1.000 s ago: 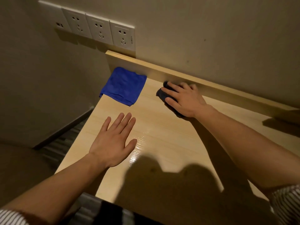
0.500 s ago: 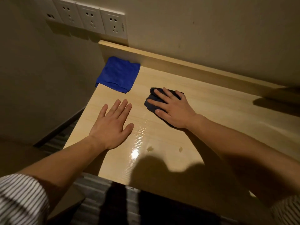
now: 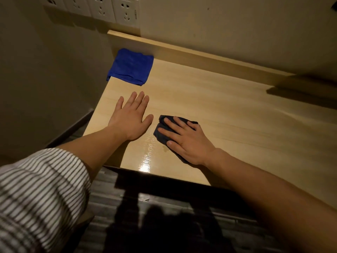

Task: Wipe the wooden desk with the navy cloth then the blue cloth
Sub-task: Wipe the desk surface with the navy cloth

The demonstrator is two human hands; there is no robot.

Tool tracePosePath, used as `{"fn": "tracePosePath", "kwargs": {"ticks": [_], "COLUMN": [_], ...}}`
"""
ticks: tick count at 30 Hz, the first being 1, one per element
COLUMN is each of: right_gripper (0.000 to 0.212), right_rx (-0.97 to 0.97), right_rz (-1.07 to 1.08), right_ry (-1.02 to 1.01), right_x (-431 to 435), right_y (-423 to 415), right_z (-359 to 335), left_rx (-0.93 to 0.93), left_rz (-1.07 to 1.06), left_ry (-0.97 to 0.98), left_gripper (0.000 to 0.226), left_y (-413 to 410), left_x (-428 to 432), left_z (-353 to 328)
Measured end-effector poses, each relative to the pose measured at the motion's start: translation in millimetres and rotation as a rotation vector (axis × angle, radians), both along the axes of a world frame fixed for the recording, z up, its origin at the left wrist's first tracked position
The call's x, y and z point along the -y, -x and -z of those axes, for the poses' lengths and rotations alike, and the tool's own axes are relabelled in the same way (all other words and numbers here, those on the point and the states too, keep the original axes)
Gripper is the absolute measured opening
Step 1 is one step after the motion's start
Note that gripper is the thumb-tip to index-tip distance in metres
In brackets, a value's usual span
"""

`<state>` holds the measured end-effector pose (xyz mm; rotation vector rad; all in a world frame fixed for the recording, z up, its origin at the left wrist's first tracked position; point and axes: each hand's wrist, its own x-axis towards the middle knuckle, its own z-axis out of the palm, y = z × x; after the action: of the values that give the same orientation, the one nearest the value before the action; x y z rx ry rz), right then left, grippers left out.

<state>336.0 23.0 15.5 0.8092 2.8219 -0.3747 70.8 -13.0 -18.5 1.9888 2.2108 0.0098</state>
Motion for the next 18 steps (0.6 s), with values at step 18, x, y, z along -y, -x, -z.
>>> {"fn": "tracePosePath", "kwargs": {"ticks": [18], "right_gripper": [0.034], "right_rx": [-0.299], "right_rz": [0.095], "right_ry": [0.11], "right_x": [111], "right_y": [-2], "right_z": [-1], "left_rx": [-0.001], "left_rz": [0.012], "left_ry": [0.007], "left_gripper": [0.08], "left_y": [2], "left_x": [3], "left_z": [-2]}}
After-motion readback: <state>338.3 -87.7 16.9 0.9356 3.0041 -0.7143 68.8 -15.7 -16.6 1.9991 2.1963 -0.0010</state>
